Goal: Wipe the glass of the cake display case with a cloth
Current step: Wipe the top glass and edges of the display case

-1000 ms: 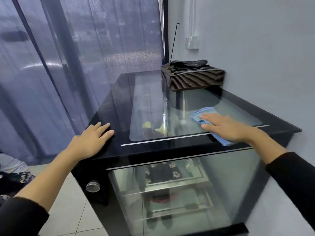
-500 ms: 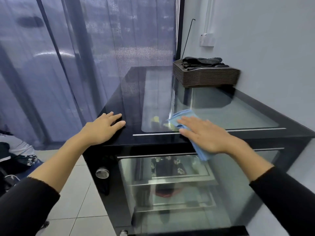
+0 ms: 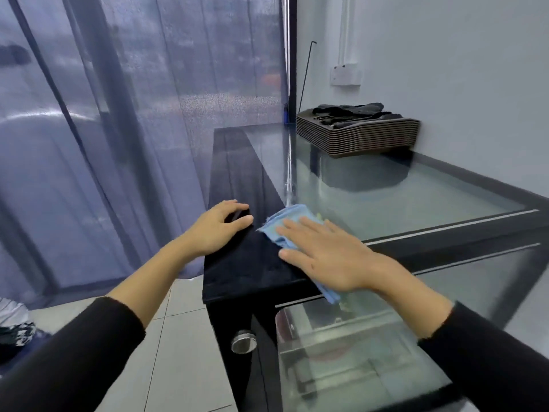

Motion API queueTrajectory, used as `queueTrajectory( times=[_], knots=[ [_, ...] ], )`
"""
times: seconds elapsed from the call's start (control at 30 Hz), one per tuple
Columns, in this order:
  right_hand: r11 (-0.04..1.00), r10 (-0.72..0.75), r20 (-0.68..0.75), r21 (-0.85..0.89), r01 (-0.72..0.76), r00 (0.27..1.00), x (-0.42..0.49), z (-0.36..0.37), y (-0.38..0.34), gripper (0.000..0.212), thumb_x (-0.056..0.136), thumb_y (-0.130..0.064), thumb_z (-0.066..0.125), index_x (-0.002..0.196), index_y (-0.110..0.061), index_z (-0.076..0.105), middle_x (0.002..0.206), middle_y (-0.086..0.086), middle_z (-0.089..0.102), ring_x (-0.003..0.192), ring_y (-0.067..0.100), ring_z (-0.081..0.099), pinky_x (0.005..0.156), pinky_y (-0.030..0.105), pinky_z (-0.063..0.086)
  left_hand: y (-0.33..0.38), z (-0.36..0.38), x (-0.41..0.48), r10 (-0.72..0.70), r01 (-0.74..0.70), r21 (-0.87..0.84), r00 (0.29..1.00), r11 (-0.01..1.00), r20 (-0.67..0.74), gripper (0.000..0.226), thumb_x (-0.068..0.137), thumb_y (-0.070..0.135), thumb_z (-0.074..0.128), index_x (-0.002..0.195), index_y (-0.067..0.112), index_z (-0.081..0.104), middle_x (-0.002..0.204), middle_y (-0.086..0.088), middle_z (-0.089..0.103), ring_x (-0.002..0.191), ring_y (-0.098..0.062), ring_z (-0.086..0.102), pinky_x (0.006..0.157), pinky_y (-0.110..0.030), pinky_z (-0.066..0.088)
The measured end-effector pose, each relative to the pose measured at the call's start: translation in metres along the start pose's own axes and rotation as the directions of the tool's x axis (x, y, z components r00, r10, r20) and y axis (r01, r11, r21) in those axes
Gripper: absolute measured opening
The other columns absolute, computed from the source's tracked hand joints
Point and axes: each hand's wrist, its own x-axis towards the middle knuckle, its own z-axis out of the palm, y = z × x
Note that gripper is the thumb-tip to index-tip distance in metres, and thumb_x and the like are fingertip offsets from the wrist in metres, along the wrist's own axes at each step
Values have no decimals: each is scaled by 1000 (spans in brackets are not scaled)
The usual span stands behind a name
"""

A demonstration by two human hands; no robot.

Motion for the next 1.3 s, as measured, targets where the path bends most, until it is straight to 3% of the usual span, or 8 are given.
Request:
queueTrajectory(
  times=[0.17, 0.33, 0.47, 0.63, 0.73, 0.9, 1.13, 1.3],
  knots=[
    [963, 236, 12, 128, -236, 972, -28, -17, 51, 52, 100, -54, 25, 151, -44, 21, 159, -27, 14, 149, 1, 9, 123, 42, 7, -29, -8, 4, 146, -138, -135, 988, 981, 54, 43, 98, 40, 52, 139, 30, 51, 156, 12, 33, 147, -3, 18, 112, -22, 16],
    [701, 713, -85, 70, -710, 696, 5, -27, 127, 37, 95, -51, 24, 101, -33, 56, 119, 3, 60, 135, 28, 41, 112, 58, 25, -48, -12, 11, 261, -245, -165, 962, 955, 83, 44, 98, 43, 50, 140, 34, 49, 156, 15, 32, 147, -2, 16, 119, -29, 14],
    [781, 625, -59, 58, -622, 779, 57, -10, 57, 50, 97, -52, 23, 135, -27, 43, 154, -2, 34, 146, 21, 22, 116, 56, 15, -52, -11, 42, 269, -262, -69, 950, 963, 156, 48, 97, 53, 43, 143, 38, 43, 159, 13, 27, 150, -6, 10, 120, -55, -10],
    [953, 288, -22, 110, -284, 958, 10, 9, -37, 57, 99, -59, 23, 153, -45, 11, 157, -31, 2, 147, -6, -6, 123, 34, -5, -62, -15, 90, 262, -265, 13, 957, 964, 127, 50, 98, 56, 38, 141, 33, 47, 158, 7, 32, 150, -13, 14, 114, -56, -20],
    [902, 412, 7, 139, -409, 911, -15, -8, 15, 58, 95, -62, 24, 150, -47, 19, 158, -30, 9, 147, -5, 2, 123, 36, 0, -69, -18, 106, 313, -318, 4, 938, 948, 149, 51, 98, 53, 38, 141, 28, 48, 157, 5, 35, 150, -14, 17, 119, -53, -13],
    [541, 838, -116, 43, -840, 533, 22, -23, 88, 54, 100, -48, 27, 148, -25, 31, 159, -1, 28, 147, 23, 22, 117, 56, 14, -72, -26, 138, 375, -384, 6, 905, 923, 202, 57, 96, 53, 42, 144, 22, 46, 155, 4, 38, 144, -16, 31, 117, -36, 23],
    [864, 502, -11, 56, -500, 865, 50, 12, -89, 58, 100, -57, 21, 154, -40, 7, 161, -25, -5, 147, -3, -14, 121, 31, -8, -74, -20, 182, 526, -574, 18, 761, 819, 381, 62, 92, 61, 41, 148, 33, 38, 159, 10, 28, 148, -12, 22, 120, -38, 20],
    [652, 710, 149, 230, -723, 688, 11, -12, -85, 56, 96, -59, 20, 149, -51, 6, 157, -35, -4, 143, -13, -15, 120, 33, -14, -88, -33, 220, 614, -680, -61, 614, 730, 497, 70, 85, 74, 37, 146, 41, 38, 158, 14, 29, 145, -11, 27, 119, -35, 21]
  ],
)
